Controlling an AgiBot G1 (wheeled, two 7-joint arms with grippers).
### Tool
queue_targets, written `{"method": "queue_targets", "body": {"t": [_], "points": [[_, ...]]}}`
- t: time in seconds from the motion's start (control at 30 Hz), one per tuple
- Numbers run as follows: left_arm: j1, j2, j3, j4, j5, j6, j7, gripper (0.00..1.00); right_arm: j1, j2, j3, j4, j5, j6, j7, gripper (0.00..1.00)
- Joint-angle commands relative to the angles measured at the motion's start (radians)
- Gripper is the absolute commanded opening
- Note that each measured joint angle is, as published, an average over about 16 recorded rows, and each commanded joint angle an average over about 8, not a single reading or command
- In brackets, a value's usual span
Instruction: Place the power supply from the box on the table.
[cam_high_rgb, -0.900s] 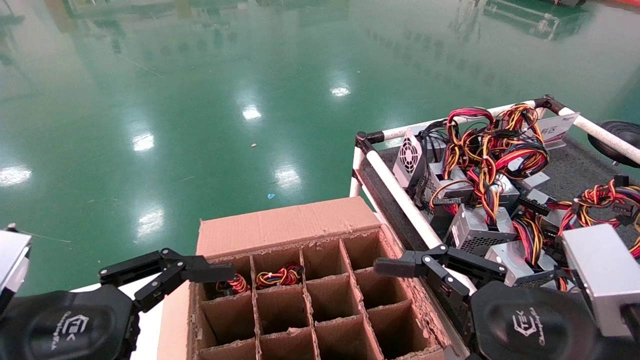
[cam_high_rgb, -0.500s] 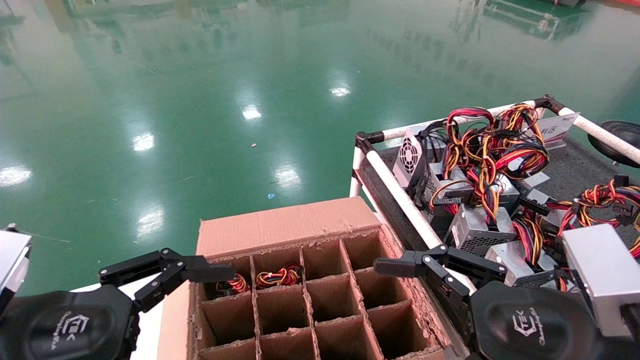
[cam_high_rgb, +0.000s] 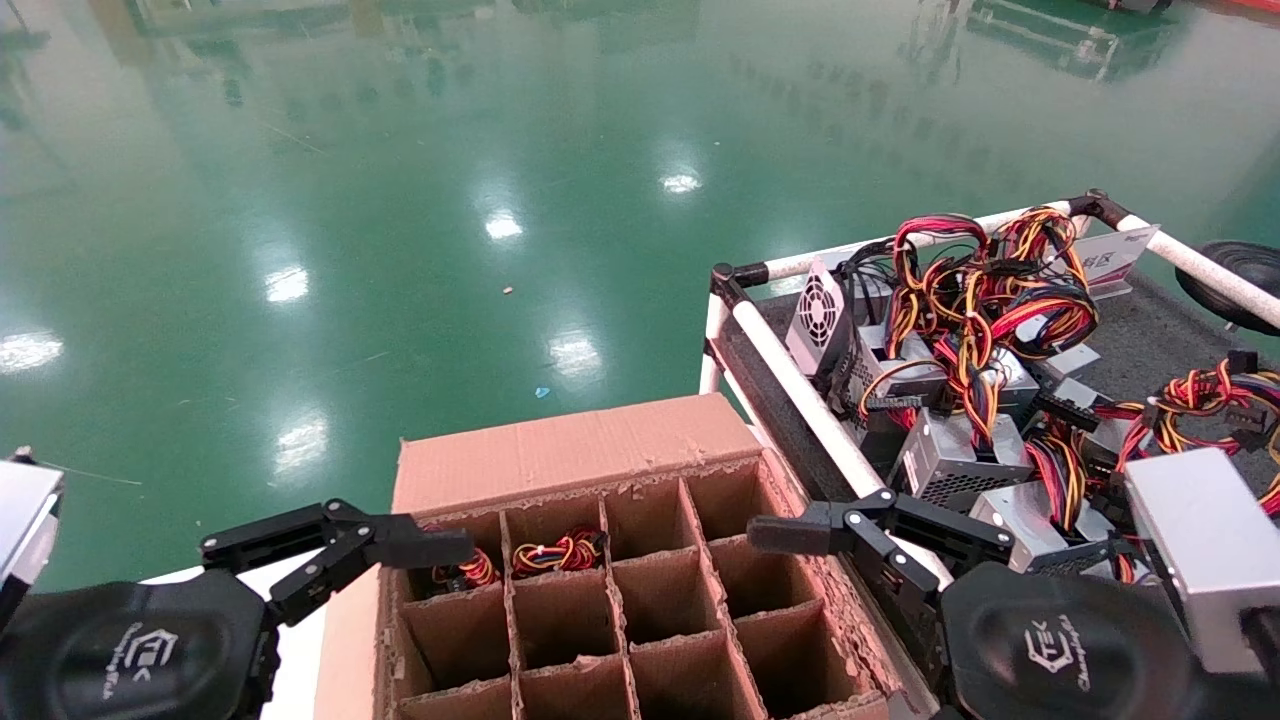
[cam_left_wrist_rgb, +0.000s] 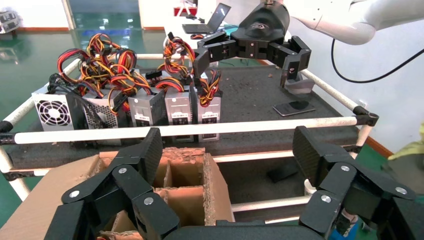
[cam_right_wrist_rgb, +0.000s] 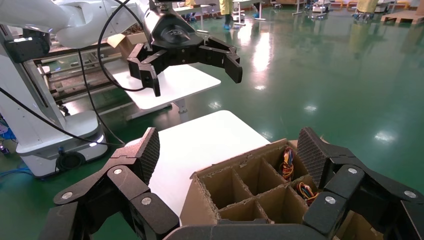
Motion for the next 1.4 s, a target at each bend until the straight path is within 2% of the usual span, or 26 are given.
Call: {"method": "queue_targets", "body": {"t": [0.03,1.4], "points": [[0.000,0.000,0.000,0.000,0.000,0.000,0.000,0.00,0.000,0.000,0.000,0.000,0.000,0.000,0.000,1.00],[0.000,0.000,0.000,0.000,0.000,0.000,0.000,0.00,0.000,0.000,0.000,0.000,0.000,0.000,0.000,1.00]]}}
